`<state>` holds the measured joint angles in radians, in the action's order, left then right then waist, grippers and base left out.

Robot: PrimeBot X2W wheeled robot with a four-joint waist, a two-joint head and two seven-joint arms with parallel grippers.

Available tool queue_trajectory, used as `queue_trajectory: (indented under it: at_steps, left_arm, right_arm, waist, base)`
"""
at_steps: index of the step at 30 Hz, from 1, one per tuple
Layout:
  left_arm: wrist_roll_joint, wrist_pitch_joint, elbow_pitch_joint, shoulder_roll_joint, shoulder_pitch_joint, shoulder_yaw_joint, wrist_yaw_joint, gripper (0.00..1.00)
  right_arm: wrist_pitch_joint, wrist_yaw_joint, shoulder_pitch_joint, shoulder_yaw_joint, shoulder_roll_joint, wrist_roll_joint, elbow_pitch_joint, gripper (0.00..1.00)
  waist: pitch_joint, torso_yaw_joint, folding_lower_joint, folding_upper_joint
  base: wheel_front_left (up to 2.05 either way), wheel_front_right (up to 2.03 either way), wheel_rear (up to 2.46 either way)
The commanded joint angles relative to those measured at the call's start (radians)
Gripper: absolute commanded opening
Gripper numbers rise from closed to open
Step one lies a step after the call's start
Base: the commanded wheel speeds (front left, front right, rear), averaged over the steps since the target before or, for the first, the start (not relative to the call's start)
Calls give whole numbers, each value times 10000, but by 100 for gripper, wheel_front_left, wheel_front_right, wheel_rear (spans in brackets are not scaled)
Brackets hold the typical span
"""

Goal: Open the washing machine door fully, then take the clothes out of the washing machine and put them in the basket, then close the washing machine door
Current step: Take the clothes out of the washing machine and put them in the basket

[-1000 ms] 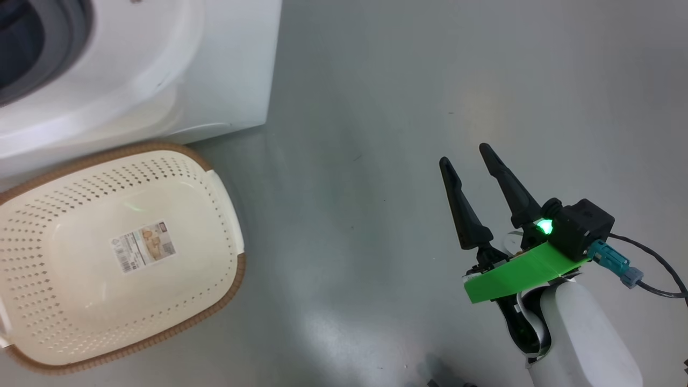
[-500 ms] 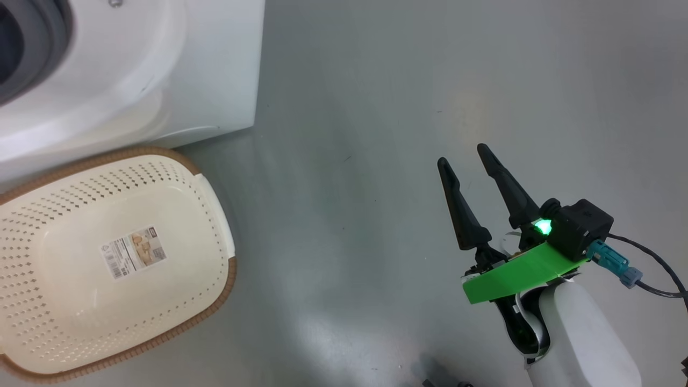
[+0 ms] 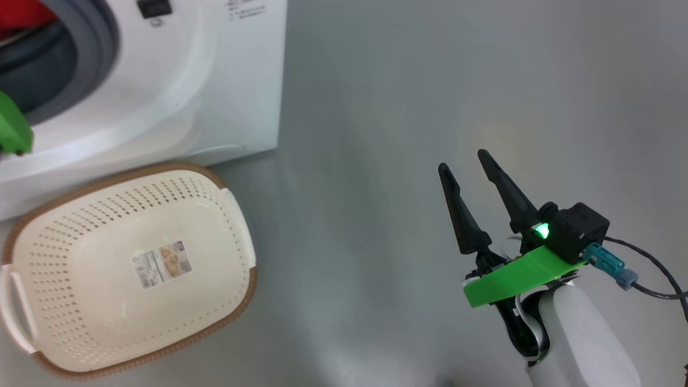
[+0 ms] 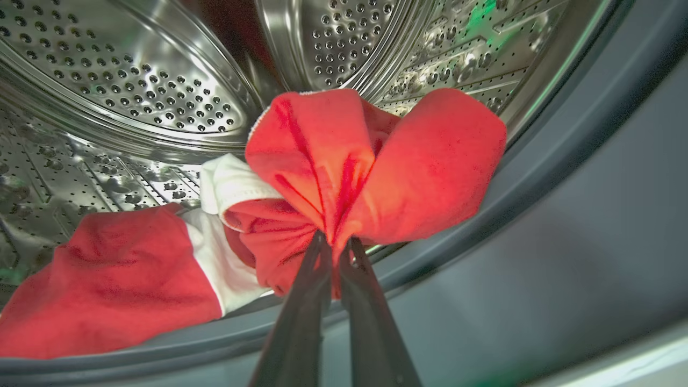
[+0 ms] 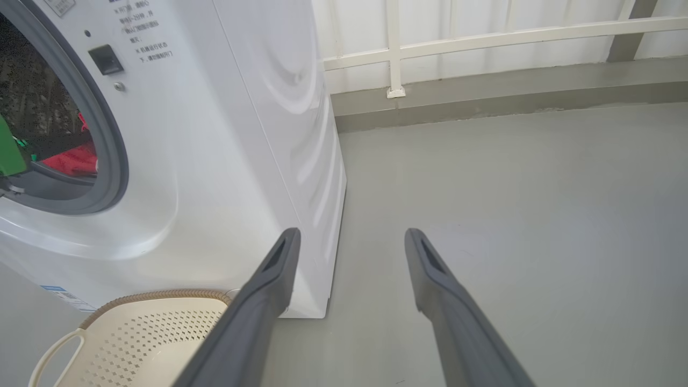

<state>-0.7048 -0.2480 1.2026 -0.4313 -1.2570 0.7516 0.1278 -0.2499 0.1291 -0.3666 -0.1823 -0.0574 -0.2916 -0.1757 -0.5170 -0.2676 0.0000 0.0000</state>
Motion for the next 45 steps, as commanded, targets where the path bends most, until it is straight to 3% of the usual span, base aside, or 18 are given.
queue_trajectory:
  at_steps: [1, 7, 15, 27, 37, 45]
  left_arm:
    - [-74, -123, -186, -414, 63, -289, 6, 0]
    - [-193, -134, -1984, -358, 1311, -2006, -344, 0]
    - [798, -136, -4140, -17, 3257, -4383, -402, 0]
    - [2690, -137, -7630, 1386, 5851, -7475, -95, 0]
    - [3249, -137, -10571, 2212, 7697, -8398, 21, 0]
    - [3188, -137, -12563, 2504, 9133, -8612, 26, 0]
  right_arm:
    - [-118, 16, 323, -191, 47, 92, 181, 100]
    - [-118, 16, 514, -107, -134, 96, 127, 100]
    - [-118, 16, 848, 117, -376, 62, 93, 100]
    - [-118, 16, 1179, 505, -514, 85, 202, 100]
    - [-118, 16, 1266, 730, -583, 133, 270, 100]
    - [-118, 16, 1286, 805, -599, 158, 337, 100]
  waist:
    - [426, 318, 0, 0]
    - [1076, 707, 0, 0]
    - [1670, 1144, 0, 0]
    - [2038, 1636, 0, 0]
    - [2147, 1988, 0, 0]
    - [2093, 2128, 0, 0]
  base:
    - [0, 0, 0]
    - [0, 0, 0]
    - [0, 0, 0]
    - [0, 0, 0]
    - [0, 0, 0]
    - [0, 0, 0]
